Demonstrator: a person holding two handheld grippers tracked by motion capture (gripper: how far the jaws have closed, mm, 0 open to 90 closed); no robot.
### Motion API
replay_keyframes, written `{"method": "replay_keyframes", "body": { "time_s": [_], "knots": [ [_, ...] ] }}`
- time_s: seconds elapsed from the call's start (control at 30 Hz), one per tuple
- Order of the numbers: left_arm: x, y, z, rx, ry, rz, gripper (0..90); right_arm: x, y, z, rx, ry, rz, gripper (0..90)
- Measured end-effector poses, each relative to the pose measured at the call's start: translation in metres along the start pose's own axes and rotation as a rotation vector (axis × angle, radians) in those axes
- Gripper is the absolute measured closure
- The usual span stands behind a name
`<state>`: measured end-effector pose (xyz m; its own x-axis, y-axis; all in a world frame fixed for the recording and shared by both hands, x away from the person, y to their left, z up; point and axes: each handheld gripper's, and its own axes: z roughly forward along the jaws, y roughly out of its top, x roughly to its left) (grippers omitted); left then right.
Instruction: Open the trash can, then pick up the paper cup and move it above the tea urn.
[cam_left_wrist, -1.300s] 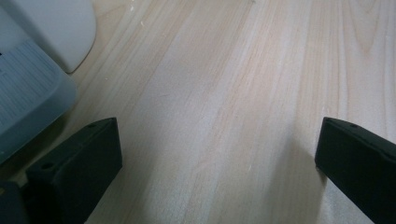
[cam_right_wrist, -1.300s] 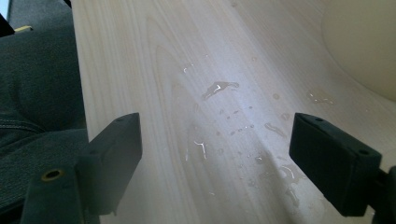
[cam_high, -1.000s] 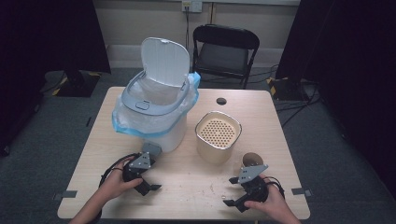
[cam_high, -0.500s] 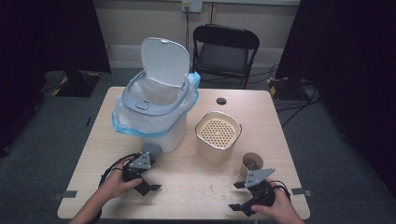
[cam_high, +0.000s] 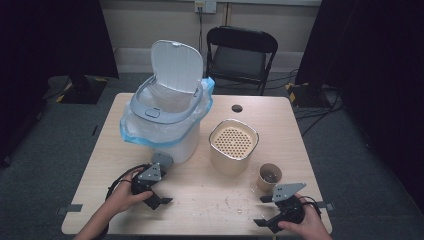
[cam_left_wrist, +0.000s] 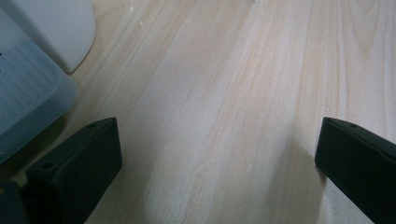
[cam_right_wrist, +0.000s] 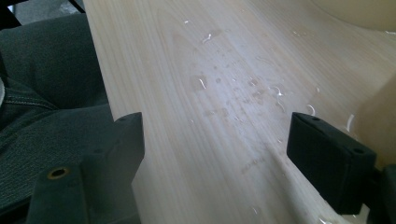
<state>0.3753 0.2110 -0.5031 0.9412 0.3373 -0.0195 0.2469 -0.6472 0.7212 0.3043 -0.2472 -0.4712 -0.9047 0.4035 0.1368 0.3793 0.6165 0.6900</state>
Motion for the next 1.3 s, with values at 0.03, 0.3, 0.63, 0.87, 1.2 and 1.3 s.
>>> {"method": "replay_keyframes", "body": {
  "time_s": [0.03, 0.3, 0.63, 0.87, 1.2, 1.3],
  "knots": [
    [0.0, 0.0, 0.0, 0.0, 0.0, 0.0, 0.0, -0.001, -0.001, -0.001, -0.003, 0.001, 0.003, 18.8],
    [0.0, 0.0, 0.0, -0.001, 0.001, 0.0, 0.0, -0.007, -0.007, -0.013, -0.001, -0.043, 0.021, 18.8],
    [-0.001, -0.001, -0.001, -0.002, -0.004, 0.001, 0.0, -0.016, -0.014, -0.024, -0.01, -0.088, 0.053, 18.8],
    [0.0, -0.001, -0.001, 0.001, -0.005, 0.004, 0.0, -0.023, -0.021, -0.032, -0.007, -0.127, 0.075, 18.8],
    [0.0, 0.0, -0.001, 0.005, -0.006, 0.008, 0.0, -0.039, -0.032, -0.038, -0.034, -0.172, 0.129, 18.7],
    [0.001, 0.0, -0.001, 0.006, -0.007, 0.009, 0.0, -0.044, -0.034, -0.038, -0.043, -0.183, 0.141, 18.5]
  ]
}}
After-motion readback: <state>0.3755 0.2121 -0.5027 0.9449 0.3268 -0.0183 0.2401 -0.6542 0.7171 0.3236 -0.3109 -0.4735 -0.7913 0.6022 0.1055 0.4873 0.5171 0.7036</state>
